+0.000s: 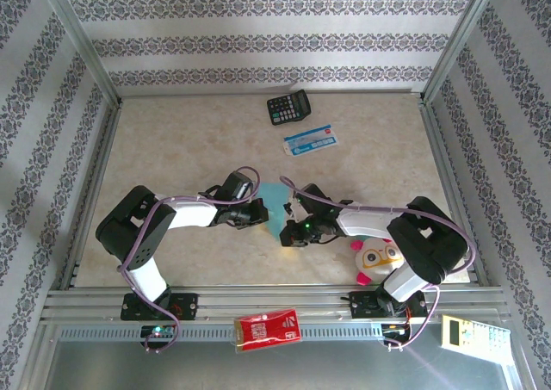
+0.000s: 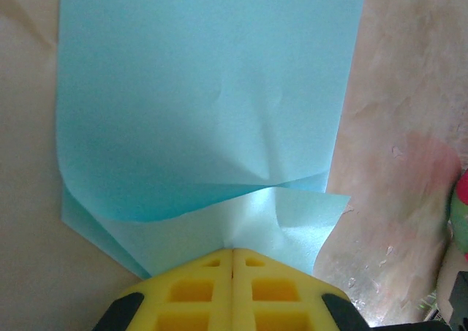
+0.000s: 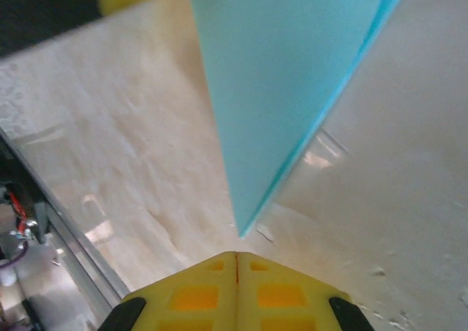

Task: Fold a paper plane with a square sheet of paper (pick it up from the middle)
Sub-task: Third fold the triangle at the center of the table.

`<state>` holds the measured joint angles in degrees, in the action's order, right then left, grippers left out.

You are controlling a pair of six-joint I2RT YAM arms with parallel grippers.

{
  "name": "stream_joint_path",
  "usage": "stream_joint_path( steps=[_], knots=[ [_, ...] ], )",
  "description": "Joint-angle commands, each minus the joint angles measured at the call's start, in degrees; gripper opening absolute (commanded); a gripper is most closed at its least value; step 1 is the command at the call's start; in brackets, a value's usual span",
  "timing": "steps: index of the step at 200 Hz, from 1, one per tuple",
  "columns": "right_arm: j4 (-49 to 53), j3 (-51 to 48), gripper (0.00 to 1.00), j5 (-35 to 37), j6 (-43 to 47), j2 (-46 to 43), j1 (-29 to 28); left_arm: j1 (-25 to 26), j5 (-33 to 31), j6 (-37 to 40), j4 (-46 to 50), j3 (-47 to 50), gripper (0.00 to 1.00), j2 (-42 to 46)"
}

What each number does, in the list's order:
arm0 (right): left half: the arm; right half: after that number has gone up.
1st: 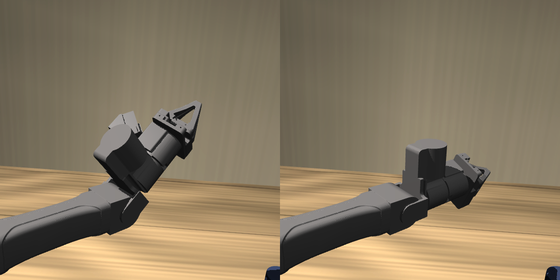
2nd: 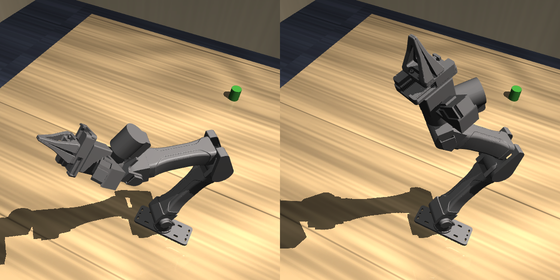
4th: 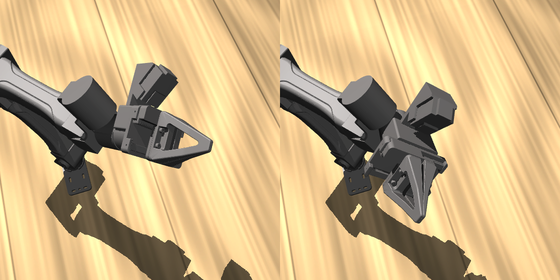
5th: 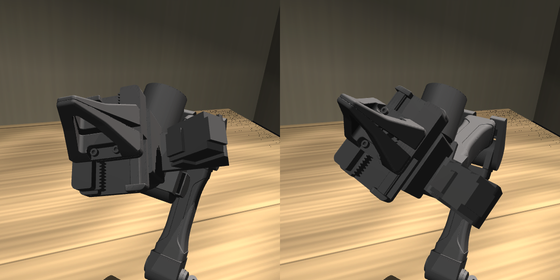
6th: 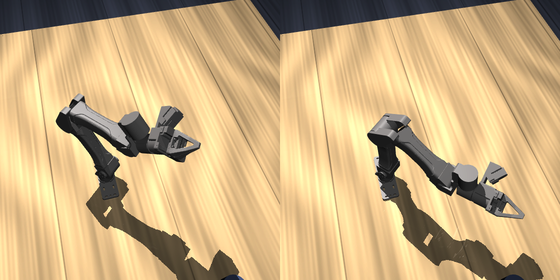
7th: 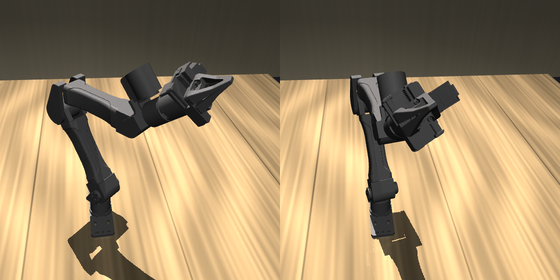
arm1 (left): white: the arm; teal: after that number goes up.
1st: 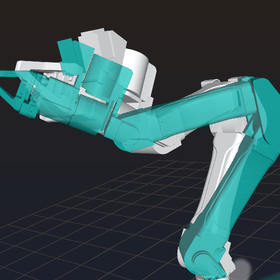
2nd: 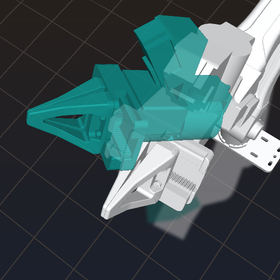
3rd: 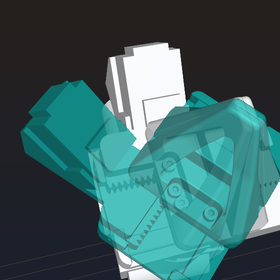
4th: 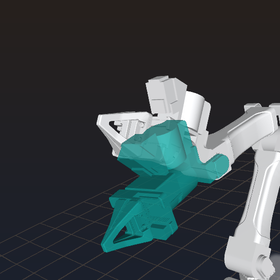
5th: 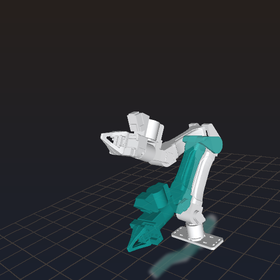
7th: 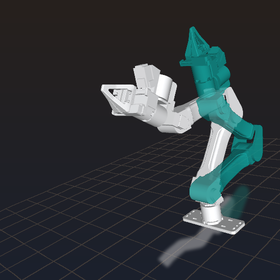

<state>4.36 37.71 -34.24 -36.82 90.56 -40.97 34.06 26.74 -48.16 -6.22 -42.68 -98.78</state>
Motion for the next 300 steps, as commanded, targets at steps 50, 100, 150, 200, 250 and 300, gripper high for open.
stream_joint_path(
  steps=[50, 100, 150, 200, 250, 300],
  knots=[
    [-3.5, 7.76, 0.05, -3.38, -0.04, 8.45, 1.44, -0.05, -6.97, 1.49, 9.71, 2.06, 0.0, -3.6],
    [-3.4, 5.09, 0.03, -2.36, 0.93, 11.03, 2.48, -0.05, -6.24, 2.16, 10.38, 0.47, 0.0, -2.86],
    [2.88, 2.76, 0.0, 2.54, 1.13, 12.14, 2.86, -0.16, -6.2, 3.03, 11.84, -1.6, 0.0, -2.52],
    [10.25, 1.95, 0.0, 7.66, 1.36, 13.24, 2.78, -1.34, -5.04, 3.52, 11.41, -2.75, 0.0, -2.3],
    [10.14, 0.88, 0.0, 8.99, 0.26, 14.03, 2.78, -4.53, -2.4, 3.99, 9.37, -2.72, 0.03, -2.08],
    [11.53, 1.02, 0.0, 10.07, 0.43, 12.91, 2.74, -7.47, -2.29, 5.21, 9.68, -3.35, 0.04, -2.77]
  ],
)
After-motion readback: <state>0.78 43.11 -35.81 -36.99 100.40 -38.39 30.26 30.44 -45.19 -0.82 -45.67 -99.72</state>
